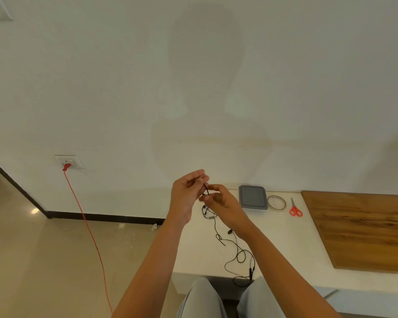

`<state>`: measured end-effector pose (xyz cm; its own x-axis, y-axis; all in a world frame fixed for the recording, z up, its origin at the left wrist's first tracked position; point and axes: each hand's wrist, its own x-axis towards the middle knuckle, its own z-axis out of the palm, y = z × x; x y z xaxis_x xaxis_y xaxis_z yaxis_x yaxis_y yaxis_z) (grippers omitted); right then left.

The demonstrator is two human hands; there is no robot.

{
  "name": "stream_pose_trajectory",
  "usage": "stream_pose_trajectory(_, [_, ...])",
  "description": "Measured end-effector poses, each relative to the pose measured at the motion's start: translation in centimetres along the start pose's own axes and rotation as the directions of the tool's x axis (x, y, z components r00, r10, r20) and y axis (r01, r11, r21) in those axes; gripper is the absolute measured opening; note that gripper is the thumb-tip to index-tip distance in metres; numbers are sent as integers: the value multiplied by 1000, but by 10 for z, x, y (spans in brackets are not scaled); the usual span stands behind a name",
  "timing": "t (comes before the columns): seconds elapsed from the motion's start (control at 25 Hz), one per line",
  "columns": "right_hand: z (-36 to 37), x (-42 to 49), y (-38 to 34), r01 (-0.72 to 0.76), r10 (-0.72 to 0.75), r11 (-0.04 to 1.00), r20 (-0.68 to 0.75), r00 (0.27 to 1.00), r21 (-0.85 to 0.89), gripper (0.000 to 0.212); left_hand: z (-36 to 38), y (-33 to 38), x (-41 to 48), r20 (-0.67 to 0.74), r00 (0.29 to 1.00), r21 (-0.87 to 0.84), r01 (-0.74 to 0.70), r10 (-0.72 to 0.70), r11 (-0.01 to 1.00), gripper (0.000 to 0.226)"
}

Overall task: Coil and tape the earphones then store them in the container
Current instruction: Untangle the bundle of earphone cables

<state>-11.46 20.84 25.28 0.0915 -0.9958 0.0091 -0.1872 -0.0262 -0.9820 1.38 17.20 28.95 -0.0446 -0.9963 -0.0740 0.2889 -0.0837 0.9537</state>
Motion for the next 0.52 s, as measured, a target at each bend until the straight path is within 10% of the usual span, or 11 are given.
stream_pose_trajectory(0.12, [-7,4,-4,26,-21,998,-86,996,56,16,-14,4,-1,6,994,447,-97,105,889,20])
stream_pose_trajectory(0.28, [-23,1,4,28,-50,992,-180,982,-121,16,-28,0,-6,204,975,913,-220,83,343,14])
stream_pose_trajectory(0.36, [-25,2,5,26,-51,993,-225,973,-114,15,-27,-2,-9,230,973,890,-195,-35,413,16])
stream_pose_trajectory(0.52, [-35,3,8,10,-27,997,-211,977,-82,12,-14,7,-15,278,917,324,190,-285,927,23])
